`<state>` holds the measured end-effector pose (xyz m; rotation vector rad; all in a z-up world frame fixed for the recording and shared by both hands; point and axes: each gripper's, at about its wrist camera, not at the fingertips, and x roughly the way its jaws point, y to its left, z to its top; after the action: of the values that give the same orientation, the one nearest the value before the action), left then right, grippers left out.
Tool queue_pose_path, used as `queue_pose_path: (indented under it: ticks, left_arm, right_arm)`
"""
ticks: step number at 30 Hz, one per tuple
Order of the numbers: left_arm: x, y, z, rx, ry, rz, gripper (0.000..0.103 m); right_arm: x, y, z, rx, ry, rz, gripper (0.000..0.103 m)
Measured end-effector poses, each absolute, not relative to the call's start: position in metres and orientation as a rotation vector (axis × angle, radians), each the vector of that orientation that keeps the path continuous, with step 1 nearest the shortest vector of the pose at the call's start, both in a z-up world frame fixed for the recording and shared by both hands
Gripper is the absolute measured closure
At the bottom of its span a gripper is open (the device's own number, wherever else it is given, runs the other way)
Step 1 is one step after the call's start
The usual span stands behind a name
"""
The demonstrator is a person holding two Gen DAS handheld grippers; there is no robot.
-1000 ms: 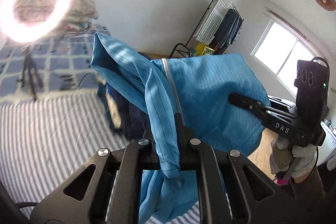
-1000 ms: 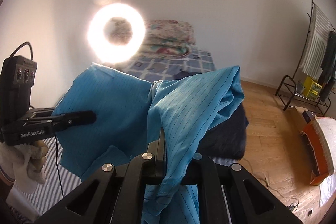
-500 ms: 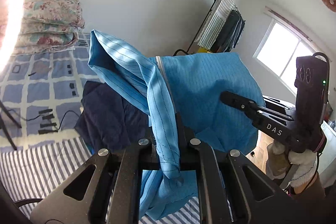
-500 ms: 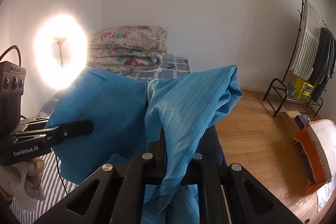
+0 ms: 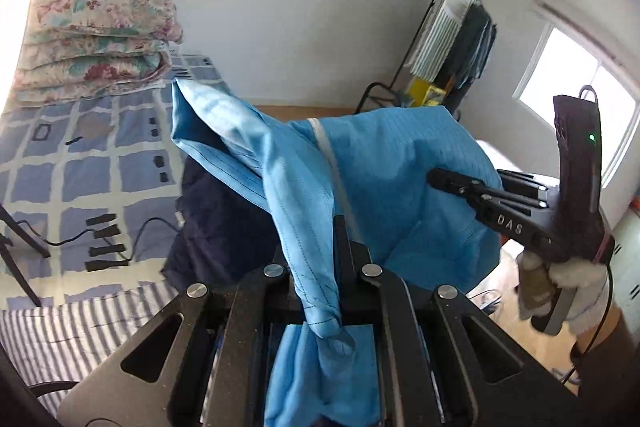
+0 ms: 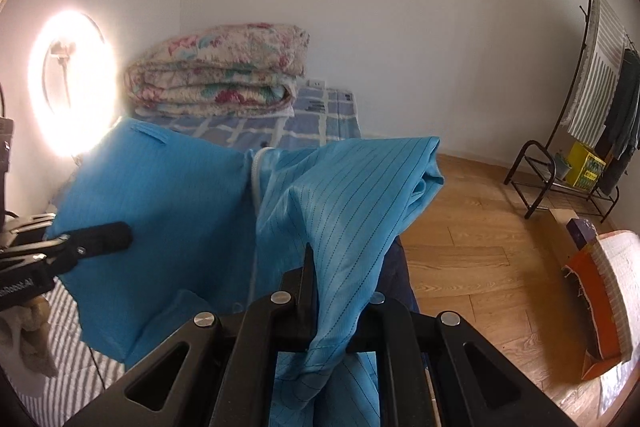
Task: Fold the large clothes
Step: 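Lift the folded jacket with both tools and carry it toward the dark clothes stack, then lower the jacket onto the dark clothes stack and open both tools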
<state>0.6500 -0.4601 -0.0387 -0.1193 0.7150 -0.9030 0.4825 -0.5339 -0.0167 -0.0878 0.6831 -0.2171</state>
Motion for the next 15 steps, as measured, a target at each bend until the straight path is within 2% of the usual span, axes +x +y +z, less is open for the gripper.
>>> queue_pose_path:
  ticks: [10, 15]
  left_arm:
    - [0.684, -0.438, -0.086, -0.163, 0.803, -0.828, 0.097]
    - [0.678, -0.445, -0.091, -0.101, 0.786, -0.808, 0.097]
  right_arm:
    - [0.502, -0.59, -0.058, -0.013, 0.756, -0.272, 0.096]
    - [0.499, -0.608, -0.069, 0.046, 0.762, -0.271, 0.09]
